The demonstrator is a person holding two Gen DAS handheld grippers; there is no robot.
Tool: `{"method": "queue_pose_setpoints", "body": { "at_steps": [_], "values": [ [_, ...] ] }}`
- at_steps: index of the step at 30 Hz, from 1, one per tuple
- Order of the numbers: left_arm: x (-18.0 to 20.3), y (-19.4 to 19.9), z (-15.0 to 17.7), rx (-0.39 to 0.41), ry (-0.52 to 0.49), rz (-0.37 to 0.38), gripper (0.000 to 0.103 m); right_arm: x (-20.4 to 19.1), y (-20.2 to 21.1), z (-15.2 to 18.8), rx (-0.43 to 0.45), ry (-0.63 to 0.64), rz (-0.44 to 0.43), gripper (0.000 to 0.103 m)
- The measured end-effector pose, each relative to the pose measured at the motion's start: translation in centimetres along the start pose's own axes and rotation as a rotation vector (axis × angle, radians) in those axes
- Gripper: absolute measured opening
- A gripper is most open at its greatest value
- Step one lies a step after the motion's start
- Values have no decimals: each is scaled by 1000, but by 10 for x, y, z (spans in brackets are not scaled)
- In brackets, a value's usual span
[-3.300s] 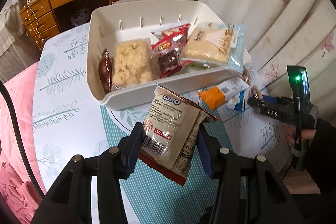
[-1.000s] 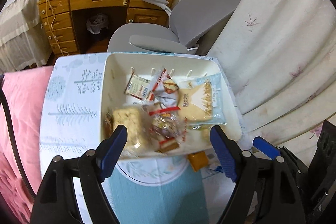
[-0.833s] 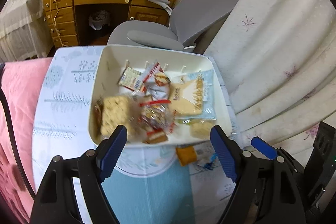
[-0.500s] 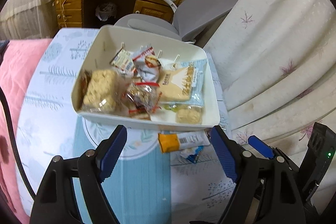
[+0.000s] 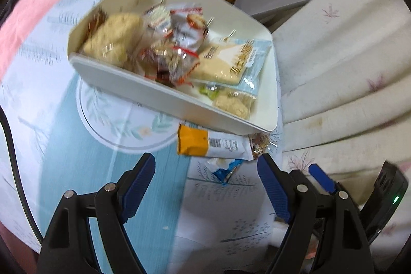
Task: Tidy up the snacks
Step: 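Reach the left tool to the orange-ended bar while the right tool approaches a clear nut bag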
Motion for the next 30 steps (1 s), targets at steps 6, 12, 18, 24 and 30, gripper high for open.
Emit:
{"method": "queue_pose_setpoints", "body": {
  "at_steps": [6,12,18,24,30],
  "values": [
    [-4,-22,17,-18,146,-41,81,20,-17,13,-19,53,3,75],
    [-1,-48,27,-52,221,-92,81,27,-39,21,-12,125,-24,75],
    [1,-71,37,-72,235,-121,81,27,-62,34,-22,181,-72,75],
    [3,-89,39,-63,298,-103,79,28,-80,39,-23,214,-96,75],
    [6,-97,38,-41,341,-103,70,29,-88,42,-16,249,-114,75]
  ]
}}
Point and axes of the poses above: each gripper's, at about its wrist camera, not at the fingertips, and y roughly against the way its jaws point, x to its right, z to its underside, the point moved 10 cm from there along -y, roughly the way its jaws point, and after that the axes turned 14 degrees about x, right-handed, at the moved point
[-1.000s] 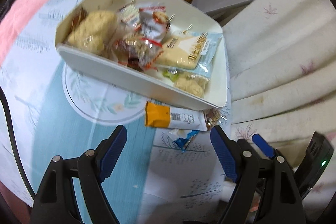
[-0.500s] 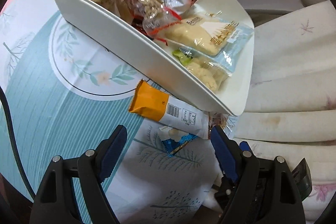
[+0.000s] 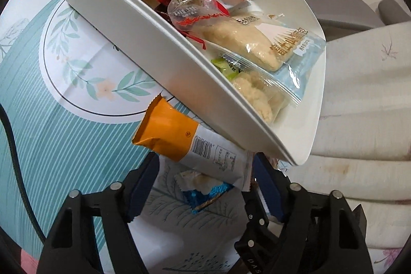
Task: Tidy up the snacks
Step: 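Reach the left tool to the orange-ended bar while the right tool approaches a clear nut bag, then grasp the orange-ended bar with the left tool while the right tool grasps the nut bag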
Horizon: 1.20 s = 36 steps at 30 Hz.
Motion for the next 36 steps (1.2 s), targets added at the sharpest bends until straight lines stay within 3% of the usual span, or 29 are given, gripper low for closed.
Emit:
{"method": "queue_pose_setpoints", "body": {
  "at_steps": [20,28,36],
  "values": [
    [-28,-16,2,4,187,3,33,4,-23,-3,-3,24,17,75],
    [-50,-6,2,17,235,14,12,1,-21,-4,-8,28,29,56],
    [-48,10,-8,51,210,33,4,-6,-12,3,-36,15,25,52]
  ]
}}
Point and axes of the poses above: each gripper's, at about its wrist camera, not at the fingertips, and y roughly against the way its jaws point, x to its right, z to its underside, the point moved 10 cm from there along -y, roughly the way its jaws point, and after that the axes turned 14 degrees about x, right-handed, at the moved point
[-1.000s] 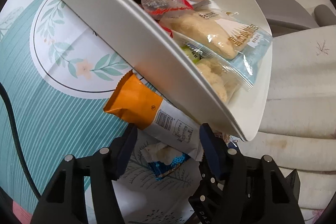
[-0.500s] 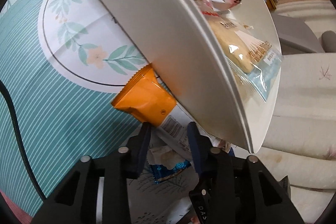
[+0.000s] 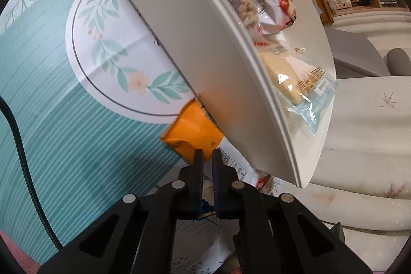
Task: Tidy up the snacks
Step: 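Grasp the orange-ended bar with the left tool while the right tool grasps the nut bag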
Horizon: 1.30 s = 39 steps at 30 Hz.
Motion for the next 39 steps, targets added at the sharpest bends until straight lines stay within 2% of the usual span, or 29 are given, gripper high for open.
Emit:
{"method": "queue_pose_setpoints", "body": {
  "at_steps": [3,9,13,18,20,22,39],
  "values": [
    [-3,7,-5,10,-2,-3,4,-4,6,2,-5,-18,-12,52],
    [-9,10,0,-25,11,-17,4,-17,16,5,-6,-12,-41,52],
    [-7,7,7,-48,-7,-33,12,-27,23,9,-16,-13,-65,52],
    [-4,7,8,-55,-29,-33,33,-37,32,13,-25,-17,-96,52],
    [-2,5,7,-50,-36,-36,53,-39,35,16,-29,-22,-102,52],
    [0,4,6,-41,-32,-31,59,-40,37,19,-37,-29,-106,52],
    [-5,0,-3,29,-45,-18,56,-25,54,37,-68,-94,-87,52]
  ]
}}
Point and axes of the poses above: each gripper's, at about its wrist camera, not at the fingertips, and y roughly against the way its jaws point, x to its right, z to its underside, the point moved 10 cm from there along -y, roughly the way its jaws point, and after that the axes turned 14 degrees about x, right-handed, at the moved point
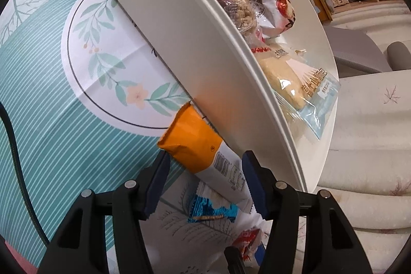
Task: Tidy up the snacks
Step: 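Grasp the orange-ended bar with the left tool while the right tool grasps the nut bag, then carry both items over the tray and open both tools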
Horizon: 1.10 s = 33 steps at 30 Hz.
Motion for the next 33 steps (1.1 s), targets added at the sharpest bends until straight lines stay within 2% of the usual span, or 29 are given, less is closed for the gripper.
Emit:
{"method": "queue_pose_setpoints", "body": {
  "at_steps": [1,5,7,9,19,33],
  "values": [
    [-1,0,-1,2,3,-4,55,1,0,0,-1,-3,2,52],
    [-2,-2,-1,-2,9,-8,33,4,0,-1,1,-9,7,52],
    [-2,-1,-2,1,16,-2,31,5,1,-2,1,-12,11,52],
    [-2,1,-3,6,25,14,24,6,2,-3,2,-14,14,52],
    [5,23,-14,-8,12,63,17,-4,7,-10,8,-13,30,52],
    [-21,95,-57,-7,-110,105,15,-52,26,-34,68,-12,43,52]
  ]
}}
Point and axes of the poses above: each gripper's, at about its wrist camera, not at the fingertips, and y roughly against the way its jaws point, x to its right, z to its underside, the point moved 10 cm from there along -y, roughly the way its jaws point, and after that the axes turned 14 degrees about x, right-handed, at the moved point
